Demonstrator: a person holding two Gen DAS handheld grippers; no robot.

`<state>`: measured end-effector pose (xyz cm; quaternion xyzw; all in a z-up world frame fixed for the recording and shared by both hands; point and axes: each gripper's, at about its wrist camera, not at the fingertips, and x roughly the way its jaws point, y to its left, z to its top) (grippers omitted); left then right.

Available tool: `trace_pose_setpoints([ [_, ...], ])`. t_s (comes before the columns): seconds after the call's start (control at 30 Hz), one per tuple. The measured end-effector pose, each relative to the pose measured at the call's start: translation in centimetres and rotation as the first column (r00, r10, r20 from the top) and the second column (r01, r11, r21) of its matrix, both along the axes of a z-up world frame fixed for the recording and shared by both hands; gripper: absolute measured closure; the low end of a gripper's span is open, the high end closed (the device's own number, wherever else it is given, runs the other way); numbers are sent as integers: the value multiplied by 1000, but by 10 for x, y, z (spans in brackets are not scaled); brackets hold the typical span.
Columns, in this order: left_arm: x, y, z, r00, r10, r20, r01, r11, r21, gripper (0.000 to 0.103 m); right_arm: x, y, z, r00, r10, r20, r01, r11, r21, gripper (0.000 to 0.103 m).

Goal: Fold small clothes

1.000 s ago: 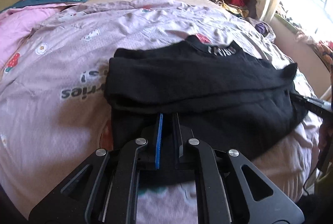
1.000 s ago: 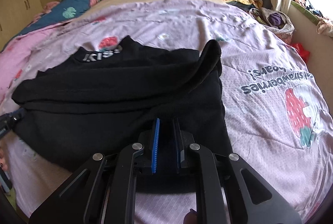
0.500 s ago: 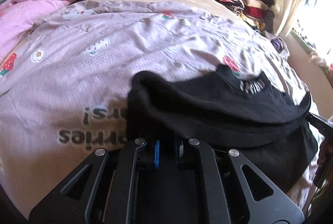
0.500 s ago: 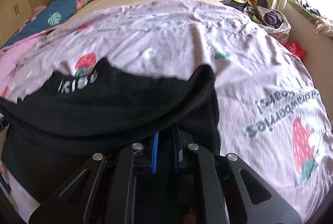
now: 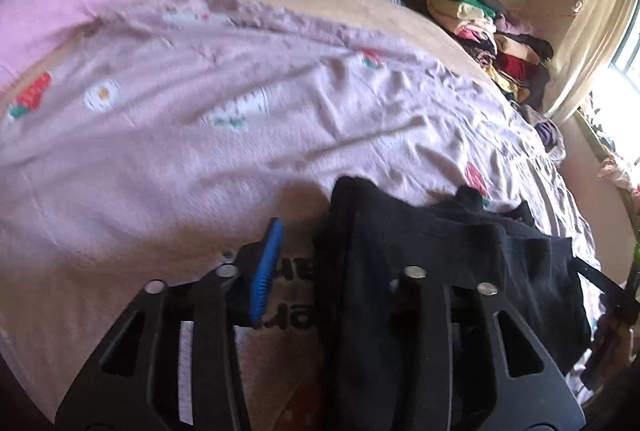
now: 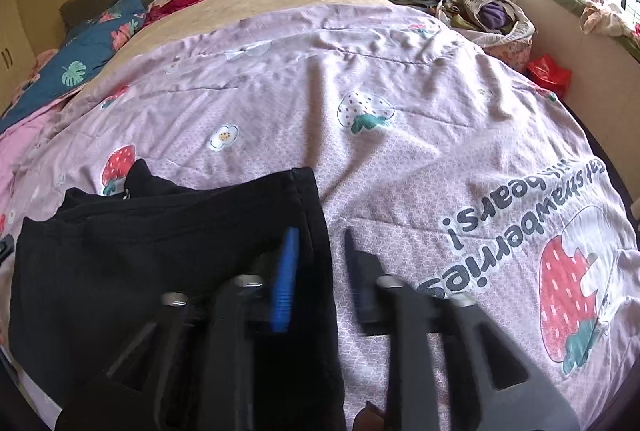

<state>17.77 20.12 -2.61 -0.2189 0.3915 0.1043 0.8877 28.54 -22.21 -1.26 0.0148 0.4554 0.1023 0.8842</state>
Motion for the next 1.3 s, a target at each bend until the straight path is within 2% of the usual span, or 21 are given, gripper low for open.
trace_pose_setpoints([
  [0.1, 4, -9, -7, 999, -36, -8, 36, 999, 7, 67, 0, 4, 0, 1000, 23, 1, -23, 1000, 9, 64],
  [0.13, 5, -12, -7, 999, -45, -7, 45, 999, 16, 72, 0, 7, -1, 999, 34, 0, -34, 999, 5, 65],
  [0.17, 5, -15, -8, 999, -49, -4, 50, 998, 24, 95, -1, 11, -2, 999, 51, 2, -51, 999, -4, 78],
  [0.2, 4, -16, -7, 999, -46, 2, 46, 998, 37, 96, -2, 16, -2, 998, 66, 7, -66, 998, -20, 92],
  [0.23, 1, -17, -5, 999, -47, 12, 46, 998, 39, 96, -4, 17, 0, 997, 74, 18, -73, 997, -23, 97],
  [0.33, -11, -16, 8, 997, -39, 68, 37, 999, 38, 98, -8, 12, 10, 996, 70, 59, -72, 997, 32, 97],
  [0.4, -22, -15, 20, 992, -32, 118, 27, 999, 41, 100, -8, -1, 20, 996, 27, 87, -36, 994, 101, 97],
  [0.47, -29, -13, 27, 988, -21, 152, 14, 999, 41, 100, -1, -15, 23, 997, -27, 76, 14, 986, 163, 97],
  [0.73, -14, -5, -3, 998, 11, 66, -12, 1000, 17, 100, 3, -4, 1, 998, -46, 31, 44, 997, 64, 97],
  [0.8, -15, -4, -4, 998, 17, 61, -17, 1000, 10, 97, -1, -2, -2, 999, -42, 31, 41, 998, 41, 96],
  [0.87, -20, -3, -2, 998, 21, 63, -21, 1000, 9, 96, -5, -2, -2, 999, -36, 32, 35, 999, 17, 80],
  [0.9, -23, -3, 0, 998, 11, 60, -11, 1000, 3, 93, -9, -4, -2, 999, -31, 31, 30, 999, 24, 77],
  [0.93, -27, -5, 1, 998, 7, 61, -7, 1000, 1, 91, -12, -5, -2, 999, -23, 25, 22, 999, 39, 73],
  [1.0, -36, -7, 3, 998, -7, 55, 8, 1000, -4, 77, -23, -12, 0, 1000, -8, 16, 7, 997, 74, 68],
  [1.07, -45, -9, 2, 998, -24, 53, 26, 999, -20, 69, -36, -20, 2, 1000, -2, 11, 1, 995, 101, 63],
  [1.13, -56, -12, 1, 998, -43, 47, 45, 998, -38, 66, -49, -30, 5, 1000, 4, 1, -4, 988, 153, 62],
  [1.23, -72, -16, -6, 997, -64, 29, 67, 993, -94, 57, -72, -45, 7, 999, 21, -25, -15, 974, 228, 50],
  [1.3, -81, -20, -10, 996, -82, 16, 84, 990, -117, 55, -83, -48, 8, 999, 36, -36, -27, 973, 231, 50],
])
